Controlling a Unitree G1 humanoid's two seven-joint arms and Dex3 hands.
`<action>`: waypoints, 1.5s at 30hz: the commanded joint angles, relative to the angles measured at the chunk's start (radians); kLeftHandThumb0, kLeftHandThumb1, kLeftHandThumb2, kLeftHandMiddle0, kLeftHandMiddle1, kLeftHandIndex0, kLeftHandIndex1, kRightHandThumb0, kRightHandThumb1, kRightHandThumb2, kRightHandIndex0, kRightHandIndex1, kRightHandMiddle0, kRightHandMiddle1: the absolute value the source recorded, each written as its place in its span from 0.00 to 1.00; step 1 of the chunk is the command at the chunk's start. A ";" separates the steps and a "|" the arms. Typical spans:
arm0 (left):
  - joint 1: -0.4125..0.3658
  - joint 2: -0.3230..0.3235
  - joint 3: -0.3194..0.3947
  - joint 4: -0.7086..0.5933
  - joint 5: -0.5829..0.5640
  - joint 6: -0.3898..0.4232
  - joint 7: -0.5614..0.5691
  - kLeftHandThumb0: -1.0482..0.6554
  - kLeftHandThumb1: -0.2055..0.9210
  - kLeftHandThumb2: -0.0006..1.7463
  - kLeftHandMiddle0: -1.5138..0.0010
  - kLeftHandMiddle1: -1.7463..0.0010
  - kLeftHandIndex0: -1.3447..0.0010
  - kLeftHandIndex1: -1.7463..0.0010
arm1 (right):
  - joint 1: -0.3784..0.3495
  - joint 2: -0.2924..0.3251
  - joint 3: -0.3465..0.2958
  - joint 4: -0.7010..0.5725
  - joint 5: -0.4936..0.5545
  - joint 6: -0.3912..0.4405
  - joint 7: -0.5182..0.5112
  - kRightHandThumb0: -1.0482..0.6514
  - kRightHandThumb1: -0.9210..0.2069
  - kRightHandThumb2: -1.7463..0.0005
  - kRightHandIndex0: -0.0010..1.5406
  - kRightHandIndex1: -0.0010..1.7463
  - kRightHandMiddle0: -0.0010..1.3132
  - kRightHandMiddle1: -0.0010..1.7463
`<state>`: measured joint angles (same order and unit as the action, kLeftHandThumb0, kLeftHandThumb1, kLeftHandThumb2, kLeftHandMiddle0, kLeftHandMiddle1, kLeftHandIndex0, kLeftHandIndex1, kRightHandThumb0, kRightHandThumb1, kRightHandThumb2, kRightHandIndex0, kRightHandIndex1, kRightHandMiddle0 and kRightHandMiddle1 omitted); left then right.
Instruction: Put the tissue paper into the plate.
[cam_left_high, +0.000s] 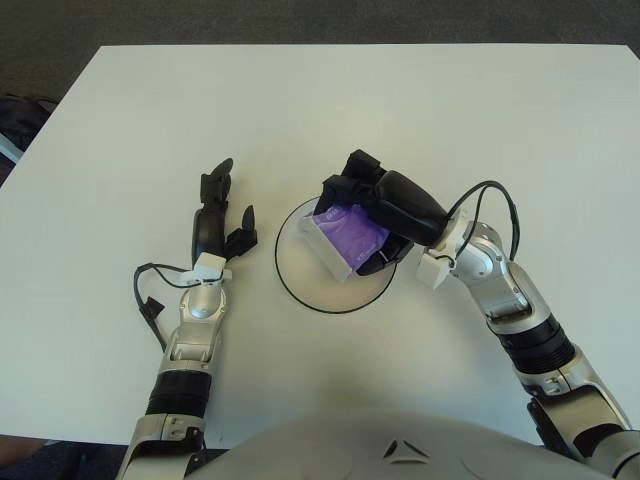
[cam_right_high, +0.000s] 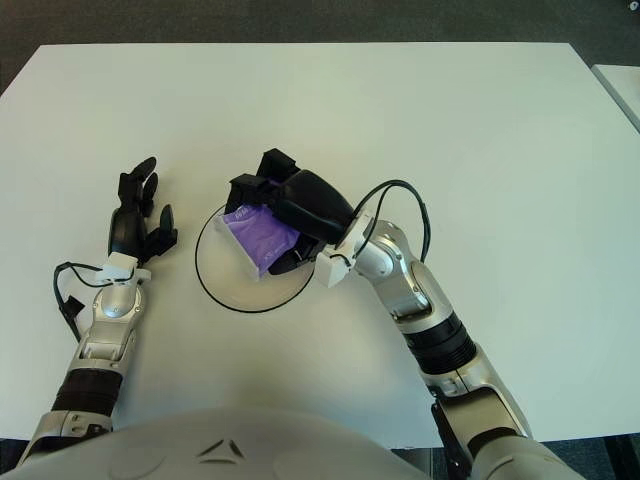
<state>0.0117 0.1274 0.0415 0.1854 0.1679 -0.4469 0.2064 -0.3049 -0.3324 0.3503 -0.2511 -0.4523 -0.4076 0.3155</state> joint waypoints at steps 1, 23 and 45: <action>0.082 -0.015 -0.007 0.154 0.006 0.008 -0.002 0.21 1.00 0.44 0.82 0.98 1.00 0.55 | 0.001 0.012 0.010 -0.015 -0.003 -0.024 -0.009 0.58 0.51 0.28 0.76 1.00 0.70 1.00; 0.059 -0.011 -0.004 0.220 0.005 -0.019 0.010 0.21 1.00 0.43 0.82 0.98 1.00 0.54 | -0.003 0.022 0.023 -0.015 -0.009 -0.039 -0.004 0.57 0.51 0.28 0.77 1.00 0.71 1.00; 0.047 -0.010 -0.006 0.241 -0.022 -0.021 -0.007 0.20 1.00 0.43 0.81 0.97 1.00 0.53 | -0.005 0.050 0.018 0.004 -0.015 -0.066 -0.041 0.61 0.60 0.20 0.43 1.00 0.37 0.99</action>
<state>-0.0452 0.1501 0.0481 0.2515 0.1436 -0.4564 0.2096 -0.3041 -0.2839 0.3779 -0.2496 -0.4383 -0.4359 0.3113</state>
